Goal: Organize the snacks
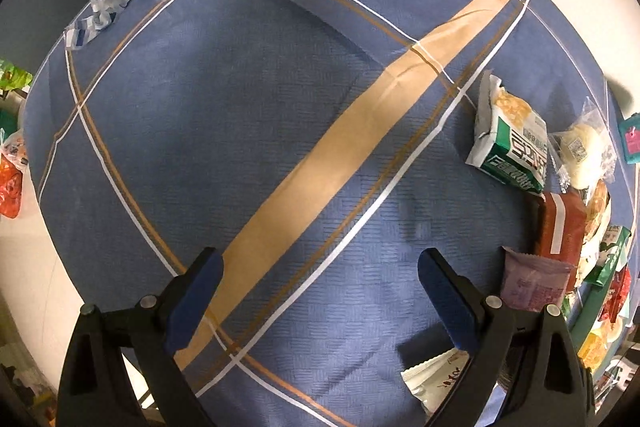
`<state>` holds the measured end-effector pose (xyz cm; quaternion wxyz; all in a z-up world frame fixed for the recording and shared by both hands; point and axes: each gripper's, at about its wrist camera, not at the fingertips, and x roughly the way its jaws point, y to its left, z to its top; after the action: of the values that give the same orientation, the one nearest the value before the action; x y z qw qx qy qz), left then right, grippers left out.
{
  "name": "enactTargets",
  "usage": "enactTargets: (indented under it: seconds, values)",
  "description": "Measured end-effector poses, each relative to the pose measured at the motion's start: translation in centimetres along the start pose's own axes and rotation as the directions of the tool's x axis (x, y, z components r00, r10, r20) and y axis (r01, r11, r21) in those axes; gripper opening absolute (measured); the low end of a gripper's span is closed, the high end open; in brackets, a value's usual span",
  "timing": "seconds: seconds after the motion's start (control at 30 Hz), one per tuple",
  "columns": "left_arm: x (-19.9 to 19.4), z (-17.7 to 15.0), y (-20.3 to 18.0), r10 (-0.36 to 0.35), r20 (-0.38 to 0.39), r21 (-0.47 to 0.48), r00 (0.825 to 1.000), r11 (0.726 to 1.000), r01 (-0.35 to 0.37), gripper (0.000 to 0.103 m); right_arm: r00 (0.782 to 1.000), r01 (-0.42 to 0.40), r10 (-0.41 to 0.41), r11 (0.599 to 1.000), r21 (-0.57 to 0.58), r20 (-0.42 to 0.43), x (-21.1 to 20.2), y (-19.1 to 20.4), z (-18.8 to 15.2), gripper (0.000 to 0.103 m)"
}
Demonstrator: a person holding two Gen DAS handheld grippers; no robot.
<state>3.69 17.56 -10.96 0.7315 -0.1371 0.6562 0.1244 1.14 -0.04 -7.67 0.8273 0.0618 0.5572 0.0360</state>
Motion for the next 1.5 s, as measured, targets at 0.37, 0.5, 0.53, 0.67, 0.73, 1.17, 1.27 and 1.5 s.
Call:
enactTargets:
  seconds: [0.37,0.5,0.53,0.67,0.73,1.17,1.27,1.5]
  values:
    - [-0.6,-0.3,-1.4,-0.042,-0.002,0.036,0.999,0.998,0.042,0.098,1.0,-0.024,0.025,0.999,-0.03,0.008,-0.4,0.4,-0.6,0.044]
    - [-0.9,-1.1,-2.3,-0.067,-0.008,0.062,0.998,0.996,0.067,0.098,1.0,-0.011,0.011,1.0,-0.026,-0.001,-1.1,-0.2,-1.3,0.041]
    - [-0.9,-1.3,-2.5,-0.07,-0.009,0.067,0.998,0.995,0.07,0.098,1.0,-0.006,0.006,1.0,-0.021,-0.004,-1.3,-0.5,-1.3,0.041]
    - [-1.1,-2.4,-3.8,-0.084,-0.019,0.1,0.996,0.991,0.086,0.098,1.0,0.024,-0.024,1.0,0.02,-0.014,-2.2,-2.3,-1.8,0.035]
    - [-1.2,-2.9,-4.4,-0.089,-0.023,0.117,0.996,0.989,0.091,0.098,0.999,0.036,-0.035,0.999,0.036,-0.021,-2.3,-2.9,-1.9,0.035]
    - [-0.2,-7.4,-7.8,-0.094,-0.08,0.209,0.992,0.972,0.109,0.098,0.997,0.041,-0.036,0.997,0.07,-0.072,-3.5,-5.8,-3.8,0.035]
    - [0.7,-8.8,-7.9,-0.108,-0.115,0.207,0.988,0.97,0.13,0.096,0.996,0.031,-0.025,0.997,0.075,-0.084,-3.2,-5.8,-4.0,0.035]
    - [1.5,-10.2,-7.6,-0.114,-0.115,0.208,0.987,0.968,0.136,0.061,0.996,0.036,-0.029,0.997,0.071,-0.088,-3.1,-5.7,-4.2,0.035]
